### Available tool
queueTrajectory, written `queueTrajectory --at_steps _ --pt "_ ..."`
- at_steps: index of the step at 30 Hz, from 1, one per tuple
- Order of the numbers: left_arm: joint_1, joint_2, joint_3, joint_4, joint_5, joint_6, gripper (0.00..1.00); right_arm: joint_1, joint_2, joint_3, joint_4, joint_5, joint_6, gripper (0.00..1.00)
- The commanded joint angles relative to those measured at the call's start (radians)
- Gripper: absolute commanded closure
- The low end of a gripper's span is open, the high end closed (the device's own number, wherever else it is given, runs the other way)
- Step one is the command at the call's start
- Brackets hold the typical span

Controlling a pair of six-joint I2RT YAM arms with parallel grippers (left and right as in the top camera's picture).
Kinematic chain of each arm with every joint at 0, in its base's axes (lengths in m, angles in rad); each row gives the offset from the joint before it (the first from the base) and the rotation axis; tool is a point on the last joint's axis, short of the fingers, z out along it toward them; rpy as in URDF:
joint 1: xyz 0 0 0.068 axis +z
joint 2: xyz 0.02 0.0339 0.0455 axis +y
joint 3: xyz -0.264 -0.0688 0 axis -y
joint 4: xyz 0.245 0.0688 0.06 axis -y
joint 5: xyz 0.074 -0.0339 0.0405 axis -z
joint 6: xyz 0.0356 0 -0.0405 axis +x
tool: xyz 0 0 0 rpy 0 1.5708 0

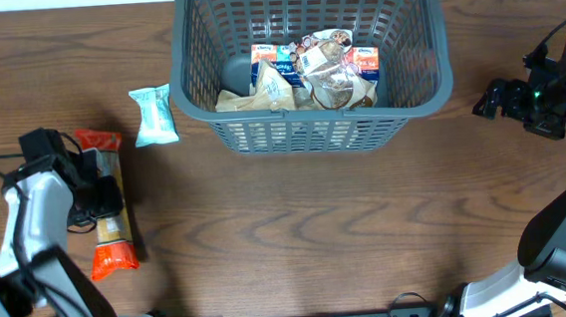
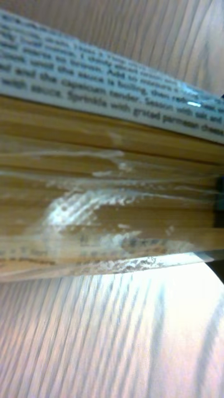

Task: Pack container
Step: 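Lift the spaghetti pack and lower it into the basket with the left gripper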

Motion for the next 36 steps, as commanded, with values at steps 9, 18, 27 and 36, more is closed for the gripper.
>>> queueTrajectory --at_steps 9,18,27,36 --pt "0.002 -0.299 0.014 0.006 0.001 -0.014 0.94 -0.002 0.003 -0.005 -0.001 -0.009 -0.012 0.01" --pt "-0.107 -0.431 0.087 0.014 0.001 -0.036 0.94 -0.002 0.003 -0.005 -0.001 -0.009 -0.012 0.01" --pt "-0.304 -0.390 0.362 -0.017 0.000 -0.058 0.94 -0.002 0.003 -0.005 -0.001 -0.009 -0.012 0.01" --pt "-0.427 -0.293 0.625 -0.038 0.000 -0.056 0.94 -0.002 0.003 -0.005 0.003 -0.009 -0.012 0.01"
